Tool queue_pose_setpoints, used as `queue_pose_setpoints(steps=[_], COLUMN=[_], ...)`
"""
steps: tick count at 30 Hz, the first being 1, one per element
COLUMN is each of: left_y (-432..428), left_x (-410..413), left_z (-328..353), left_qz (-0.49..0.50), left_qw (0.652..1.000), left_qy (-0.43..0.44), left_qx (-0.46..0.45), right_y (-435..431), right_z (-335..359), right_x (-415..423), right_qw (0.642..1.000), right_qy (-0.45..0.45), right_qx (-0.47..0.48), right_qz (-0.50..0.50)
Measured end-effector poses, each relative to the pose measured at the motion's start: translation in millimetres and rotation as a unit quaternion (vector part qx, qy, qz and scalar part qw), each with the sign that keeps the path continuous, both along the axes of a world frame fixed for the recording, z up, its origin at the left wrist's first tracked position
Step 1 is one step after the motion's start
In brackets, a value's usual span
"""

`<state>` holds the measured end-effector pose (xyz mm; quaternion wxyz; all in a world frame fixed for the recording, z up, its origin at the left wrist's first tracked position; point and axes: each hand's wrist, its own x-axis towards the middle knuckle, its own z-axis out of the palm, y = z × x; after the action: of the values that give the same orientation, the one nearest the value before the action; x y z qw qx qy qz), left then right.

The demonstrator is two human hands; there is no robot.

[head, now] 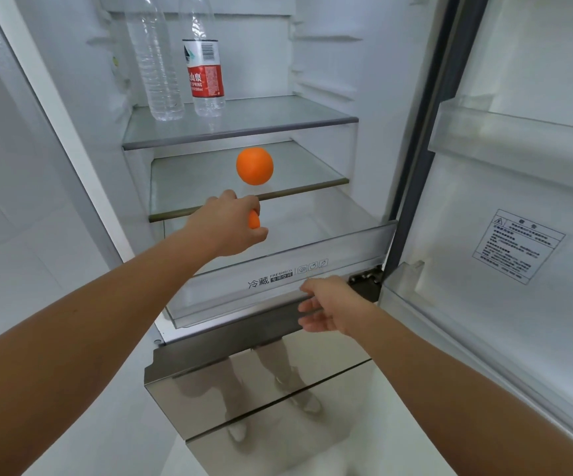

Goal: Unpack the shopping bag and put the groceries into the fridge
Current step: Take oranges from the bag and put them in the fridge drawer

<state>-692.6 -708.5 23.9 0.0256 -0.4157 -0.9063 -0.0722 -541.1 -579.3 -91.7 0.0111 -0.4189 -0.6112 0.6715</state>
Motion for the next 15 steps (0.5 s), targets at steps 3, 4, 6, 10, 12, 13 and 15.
queue_pose_setpoints(steps=[3,4,6,10,12,13,15], left_y=[0.8,0.3,-1.3,-8.8,-14.2,-16.3,-18.3], left_x=[-4.0,-6.3,-14.2,-32.7,-37.7,-40.1,-42.8], left_z=[1.1,1.5,0.9,-4.5,-9.3,-13.2,-21.0], left_qz=[0.007,0.01,0.018,0.039,0.043,0.042,0.034], left_qw=[1.0,0.999,0.997,0.982,0.972,0.968,0.965], left_qy=[-0.015,-0.025,-0.062,-0.16,-0.19,-0.198,-0.189], left_qx=[-0.011,-0.017,-0.032,-0.095,-0.134,-0.15,-0.178], right_y=[0.8,-0.2,-1.7,-0.5,3.0,4.8,7.6], right_z=[19.3,30.2,52.4,90.1,101.0,104.2,107.2], right_x=[8.5,10.2,10.0,0.0,-6.6,-10.1,-17.8], right_qw=[0.979,0.964,0.926,0.839,0.825,0.819,0.807], right_qy=[-0.049,-0.05,-0.04,0.027,0.071,0.084,0.096], right_qx=[0.168,0.221,0.33,0.521,0.547,0.557,0.573], right_qz=[0.109,0.136,0.177,0.153,0.122,0.113,0.105])
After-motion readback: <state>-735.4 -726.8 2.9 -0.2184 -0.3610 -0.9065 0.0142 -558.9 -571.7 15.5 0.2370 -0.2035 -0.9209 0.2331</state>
